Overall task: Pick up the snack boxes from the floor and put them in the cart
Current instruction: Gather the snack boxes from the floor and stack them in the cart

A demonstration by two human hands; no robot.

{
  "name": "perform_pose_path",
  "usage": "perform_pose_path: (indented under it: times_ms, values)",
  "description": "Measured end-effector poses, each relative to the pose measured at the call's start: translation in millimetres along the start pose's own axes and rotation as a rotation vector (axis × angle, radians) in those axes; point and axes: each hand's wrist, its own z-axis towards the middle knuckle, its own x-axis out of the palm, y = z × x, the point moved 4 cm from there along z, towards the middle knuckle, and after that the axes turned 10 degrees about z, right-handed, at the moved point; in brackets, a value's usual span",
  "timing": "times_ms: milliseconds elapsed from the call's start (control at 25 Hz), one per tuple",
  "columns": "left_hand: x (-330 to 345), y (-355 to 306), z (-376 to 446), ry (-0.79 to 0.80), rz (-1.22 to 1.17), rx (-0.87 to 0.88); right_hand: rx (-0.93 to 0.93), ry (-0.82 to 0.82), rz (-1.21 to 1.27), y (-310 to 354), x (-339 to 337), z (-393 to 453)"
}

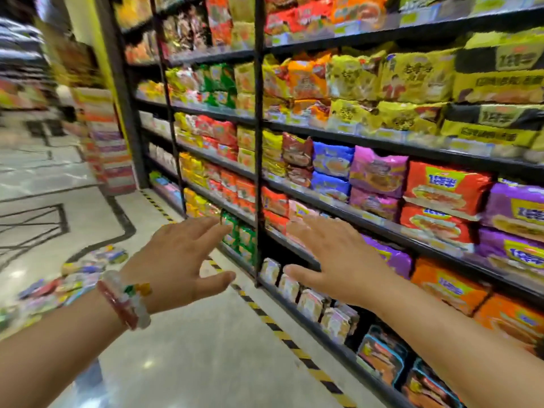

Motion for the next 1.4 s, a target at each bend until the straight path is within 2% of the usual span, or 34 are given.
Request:
perform_pose_path:
  times_ms: [120, 520, 720, 920, 1040, 1400]
  values:
    - [12.1, 57.1, -36.6, 0.104, 0.029, -0.178, -0.140, 0.037, 0.023, 44.3, 21.3, 52.3]
    - [42.4, 197.5, -92.2, 0.182, 0.118, -0.581, -0.463, 0.145, 0.163, 134.8, 91.4, 214.4]
    - [69.1, 267.4, -78.1, 0.215, 0.152, -0.704, -0.587, 0.151, 0.140, 156.7, 106.7, 308.8]
    - [94.9, 319.5, -74.9, 0.146, 0.190, -0.846, -0.712, 0.154, 0.161, 185.2, 144.4, 399.8]
    - [114.6, 351.0, -91.3, 0.252, 0.132, -0.939, -0.722, 0.200, 0.193, 210.1, 171.6, 439.2]
    - [178.0, 480.1, -162.4, 0.350, 0.136, -1.052, -0.833, 0.227, 0.252, 336.8, 260.7, 546.9]
